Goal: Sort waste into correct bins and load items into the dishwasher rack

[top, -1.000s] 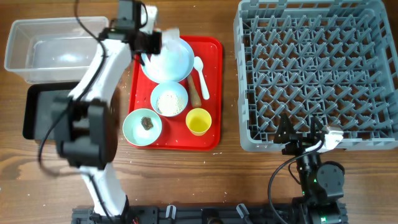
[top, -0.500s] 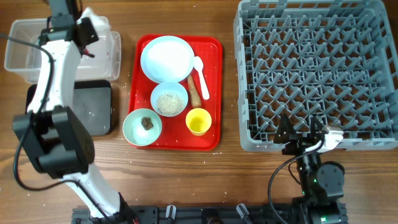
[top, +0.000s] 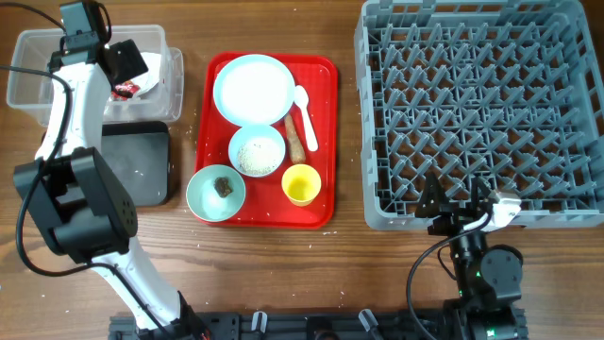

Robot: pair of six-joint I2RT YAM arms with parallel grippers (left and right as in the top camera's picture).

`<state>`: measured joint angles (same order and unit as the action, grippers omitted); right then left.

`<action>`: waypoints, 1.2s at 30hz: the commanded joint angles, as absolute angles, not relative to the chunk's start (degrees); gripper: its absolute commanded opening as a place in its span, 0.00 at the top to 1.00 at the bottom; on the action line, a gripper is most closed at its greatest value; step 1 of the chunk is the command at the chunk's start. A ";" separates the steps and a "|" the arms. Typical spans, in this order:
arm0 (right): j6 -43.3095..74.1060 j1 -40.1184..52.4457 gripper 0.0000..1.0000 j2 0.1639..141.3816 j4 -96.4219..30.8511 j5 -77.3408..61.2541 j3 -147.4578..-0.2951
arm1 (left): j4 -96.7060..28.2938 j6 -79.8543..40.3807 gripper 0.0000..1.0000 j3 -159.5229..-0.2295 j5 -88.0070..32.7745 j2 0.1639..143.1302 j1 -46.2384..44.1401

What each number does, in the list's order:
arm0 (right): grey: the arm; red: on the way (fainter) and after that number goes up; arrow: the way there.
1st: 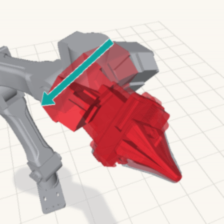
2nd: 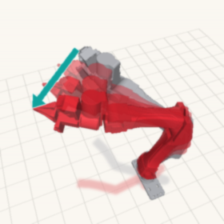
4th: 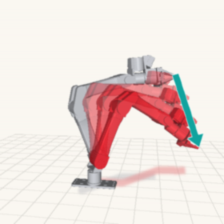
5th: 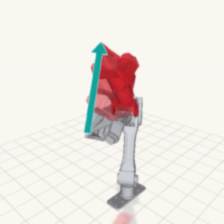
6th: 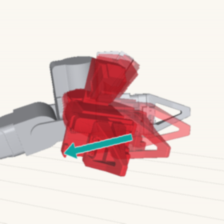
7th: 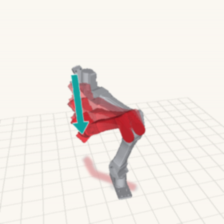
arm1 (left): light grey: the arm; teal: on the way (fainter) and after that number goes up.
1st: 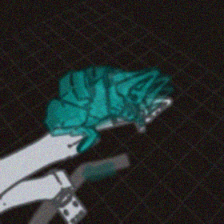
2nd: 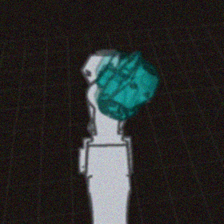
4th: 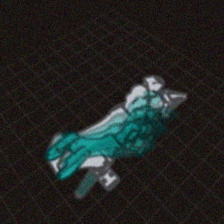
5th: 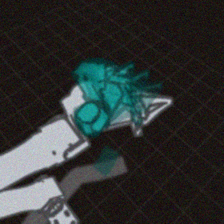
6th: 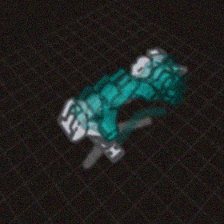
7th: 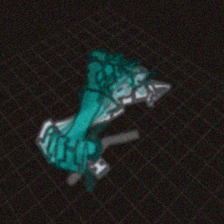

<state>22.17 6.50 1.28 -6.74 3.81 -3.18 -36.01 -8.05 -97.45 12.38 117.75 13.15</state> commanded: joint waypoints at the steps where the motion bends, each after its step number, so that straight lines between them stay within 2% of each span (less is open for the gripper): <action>1: 21.15 6.81 0.00 0.93 -6.46 2.87 -3.29 | -37.32 -7.57 0.00 -97.73 12.16 111.90 12.86; 4: 21.17 6.81 0.00 0.93 -6.46 2.87 -3.29 | -39.33 -3.27 0.00 -97.73 5.58 107.28 12.45; 10: 21.15 6.81 0.00 0.93 -6.46 2.87 -3.29 | -47.03 -3.31 0.00 -97.73 -9.28 98.67 7.92; 15: 21.15 6.79 0.00 0.93 -6.46 2.87 -3.29 | -52.03 -3.46 0.00 -97.73 -10.24 98.35 1.96; 24: 21.17 6.81 0.00 0.93 -6.46 2.90 -3.29 | -53.74 -3.42 0.00 -97.73 -10.22 98.37 -8.56; 36: 21.17 6.79 0.00 0.93 -6.46 2.87 -3.29 | -56.12 -3.42 0.00 -97.73 -10.46 98.35 -10.22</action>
<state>22.17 6.50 1.28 -6.74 3.81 -3.18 -57.01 -4.14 -97.45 -9.78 99.15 -10.04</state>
